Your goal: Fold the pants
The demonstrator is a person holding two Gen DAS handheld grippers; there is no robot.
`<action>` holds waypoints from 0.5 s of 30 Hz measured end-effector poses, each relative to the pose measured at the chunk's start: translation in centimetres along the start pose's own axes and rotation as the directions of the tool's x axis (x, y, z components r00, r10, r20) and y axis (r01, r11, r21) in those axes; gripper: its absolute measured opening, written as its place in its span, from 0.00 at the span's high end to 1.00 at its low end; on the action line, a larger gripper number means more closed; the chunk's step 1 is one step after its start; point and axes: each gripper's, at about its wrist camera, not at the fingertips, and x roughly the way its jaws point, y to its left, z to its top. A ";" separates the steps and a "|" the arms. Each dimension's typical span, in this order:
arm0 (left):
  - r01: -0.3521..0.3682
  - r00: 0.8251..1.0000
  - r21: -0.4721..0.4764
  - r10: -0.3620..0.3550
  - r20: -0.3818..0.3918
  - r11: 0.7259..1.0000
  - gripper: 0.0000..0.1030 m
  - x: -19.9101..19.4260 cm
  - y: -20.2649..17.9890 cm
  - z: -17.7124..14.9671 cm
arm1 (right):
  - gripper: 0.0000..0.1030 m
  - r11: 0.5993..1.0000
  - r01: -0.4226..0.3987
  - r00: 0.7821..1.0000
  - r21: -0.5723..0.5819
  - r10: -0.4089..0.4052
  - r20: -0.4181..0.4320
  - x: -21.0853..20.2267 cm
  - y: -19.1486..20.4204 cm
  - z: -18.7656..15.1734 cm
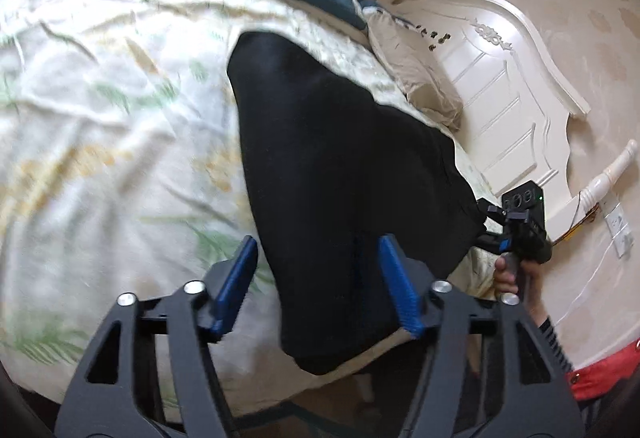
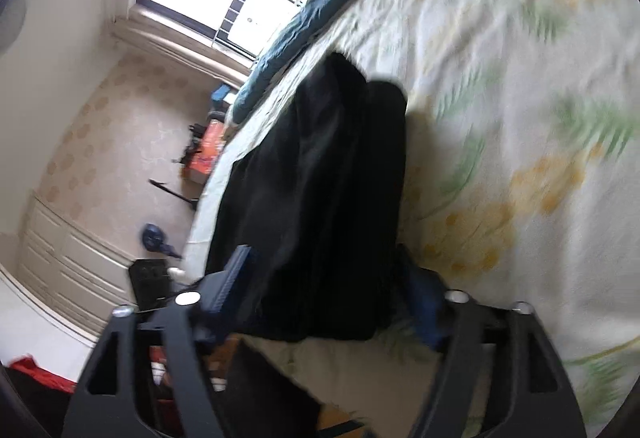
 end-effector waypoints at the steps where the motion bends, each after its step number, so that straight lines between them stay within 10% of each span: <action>1: 0.000 1.000 0.010 0.000 0.008 1.000 0.39 -0.2 0.2 0.6 | 0.25 1.000 0.011 1.000 -0.013 -0.011 0.001 0.2 -0.1 0.9; 15: 0.098 0.991 -0.119 -0.108 -0.080 0.988 0.27 7.5 5.2 9.7 | 0.23 0.998 -0.063 0.995 -0.007 0.062 -0.081 7.6 -1.7 8.6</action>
